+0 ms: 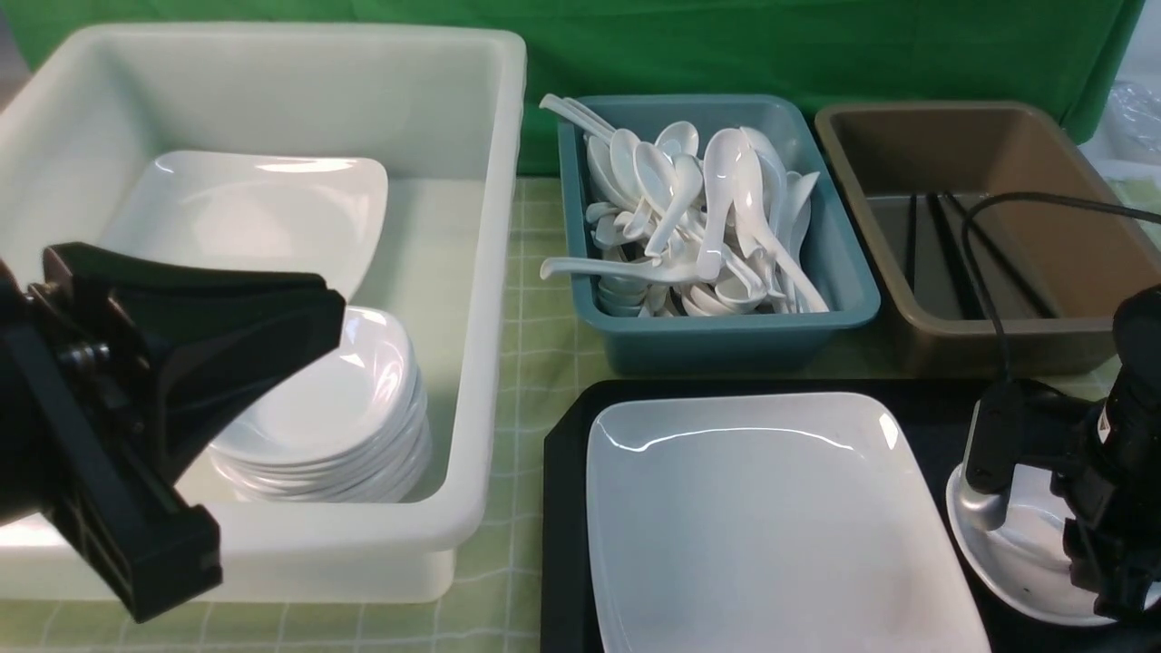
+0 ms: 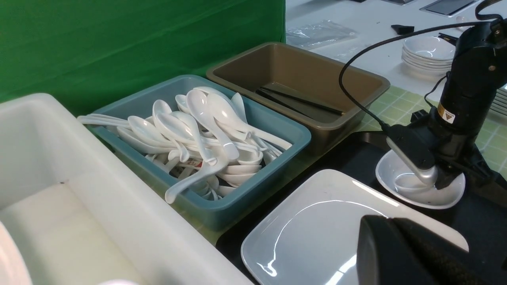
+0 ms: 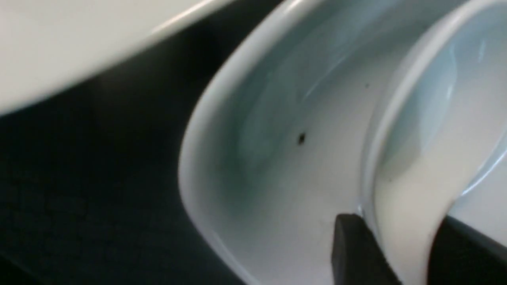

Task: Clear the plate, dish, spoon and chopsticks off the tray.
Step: Use the right arm to grab a soup spoon from the plate, then use the right arm to put the soup spoon into the small storage box in the middle

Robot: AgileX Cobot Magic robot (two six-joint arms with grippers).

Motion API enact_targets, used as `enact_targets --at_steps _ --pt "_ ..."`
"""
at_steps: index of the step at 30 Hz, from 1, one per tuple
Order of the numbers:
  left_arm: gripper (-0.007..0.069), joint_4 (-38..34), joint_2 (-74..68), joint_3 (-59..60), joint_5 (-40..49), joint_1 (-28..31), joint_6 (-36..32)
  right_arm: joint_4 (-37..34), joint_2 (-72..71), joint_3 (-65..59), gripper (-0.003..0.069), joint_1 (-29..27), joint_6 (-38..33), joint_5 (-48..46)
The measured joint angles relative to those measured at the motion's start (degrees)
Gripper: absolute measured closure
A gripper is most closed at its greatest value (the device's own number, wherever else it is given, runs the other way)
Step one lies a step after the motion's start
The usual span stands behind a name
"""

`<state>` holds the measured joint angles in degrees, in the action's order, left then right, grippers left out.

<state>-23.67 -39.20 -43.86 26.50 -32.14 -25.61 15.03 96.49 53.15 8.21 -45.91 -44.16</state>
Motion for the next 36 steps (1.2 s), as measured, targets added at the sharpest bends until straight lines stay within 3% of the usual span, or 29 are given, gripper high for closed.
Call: enact_targets --at_steps 6,9,14,18,23,25,26,28,29,31,34,36 --pt "0.0603 -0.06 0.0 0.0 0.0 0.0 0.01 -4.95 -6.32 6.7 0.0414 3.36 2.41 -5.5" --pt "0.0603 -0.23 0.0 0.0 0.0 0.0 0.01 -11.53 -9.02 12.46 0.0414 6.04 8.79 -5.37" --pt "0.0603 -0.39 0.0 0.0 -1.55 0.0 0.01 -28.99 -5.52 26.81 0.0414 8.08 26.24 3.96" --pt "0.0603 -0.39 0.0 0.0 -3.27 0.0 0.01 -33.82 2.95 35.43 0.0414 8.18 32.27 13.67" --pt "0.0603 -0.33 0.0 0.0 -4.31 0.0 -0.05 -32.87 14.68 43.73 0.0386 7.54 38.09 20.07" --pt "0.0603 -0.33 0.0 0.0 -4.36 0.0 -0.05 -32.45 17.4 45.52 0.0326 7.04 39.35 20.71" --pt "0.0603 -0.33 0.0 0.0 -4.3 0.0 -0.05 -31.98 18.8 46.53 0.0236 6.69 40.03 20.79" --pt "0.0603 -0.33 0.0 0.0 -4.3 0.0 -0.05 -31.16 19.25 47.18 0.015 6.31 40.39 20.15" --pt "0.0603 -0.33 0.0 0.0 -4.3 0.0 -0.05 -30.73 18.93 47.26 0.0134 6.27 40.39 19.55" --pt "0.0603 -0.33 0.0 0.0 -4.26 0.0 0.01 -28.6 17.47 47.4 0.0132 6.27 40.32 16.49" --pt "0.0603 -0.09 0.0 0.0 -4.26 0.0 0.01 -23.2 13.32 47.58 0.0183 6.7 40.2 8.02" --pt "0.0603 0.62 0.0 0.0 -4.09 0.0 0.01 -15.03 8.19 45.88 0.0236 8.25 40.25 -3.5"
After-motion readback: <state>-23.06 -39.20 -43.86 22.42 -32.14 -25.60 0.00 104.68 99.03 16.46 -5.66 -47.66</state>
